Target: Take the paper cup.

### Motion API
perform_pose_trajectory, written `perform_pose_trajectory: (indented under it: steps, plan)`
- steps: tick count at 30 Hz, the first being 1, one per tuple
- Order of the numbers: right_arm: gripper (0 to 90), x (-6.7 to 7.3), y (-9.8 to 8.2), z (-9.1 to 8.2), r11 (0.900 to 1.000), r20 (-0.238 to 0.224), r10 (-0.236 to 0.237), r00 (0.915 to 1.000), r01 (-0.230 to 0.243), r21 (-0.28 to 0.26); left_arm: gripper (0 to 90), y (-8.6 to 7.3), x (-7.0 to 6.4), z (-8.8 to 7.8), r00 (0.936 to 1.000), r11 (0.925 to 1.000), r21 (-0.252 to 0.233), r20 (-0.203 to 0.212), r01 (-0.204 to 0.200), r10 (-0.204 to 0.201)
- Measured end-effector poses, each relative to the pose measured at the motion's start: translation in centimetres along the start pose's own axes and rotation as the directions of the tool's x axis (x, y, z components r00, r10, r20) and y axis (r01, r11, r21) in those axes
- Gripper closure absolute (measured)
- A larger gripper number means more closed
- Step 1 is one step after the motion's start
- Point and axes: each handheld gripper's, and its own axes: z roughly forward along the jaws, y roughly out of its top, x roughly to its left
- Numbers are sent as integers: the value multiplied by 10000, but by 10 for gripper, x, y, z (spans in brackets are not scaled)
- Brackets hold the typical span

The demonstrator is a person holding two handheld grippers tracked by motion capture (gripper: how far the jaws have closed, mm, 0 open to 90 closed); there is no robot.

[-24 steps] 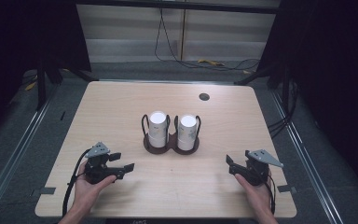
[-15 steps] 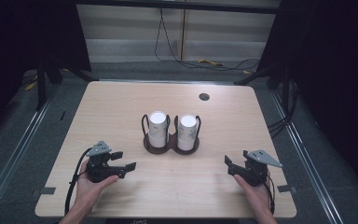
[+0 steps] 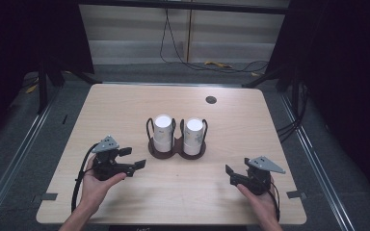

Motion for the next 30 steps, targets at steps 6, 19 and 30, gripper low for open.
perform_pose_trajectory:
  steps: [6, 19, 30]
  plan:
    - [259, 0, 1, -3, 10000, -172, -48, 9998, 48, -28, 223, 18, 0, 0, 9996, 9999, 32, 228, -141, 140]
    - [253, 3, 0, -2, 9998, -480, -132, 9988, 138, 120, 273, 52, 1, 0, 9982, 9980, -514, 451, -380, 403]
    - [258, 12, 0, -1, 9973, -742, -706, 9947, 718, 137, 343, 85, -9, 15, 9917, 9911, -355, 101, -1281, 1286]
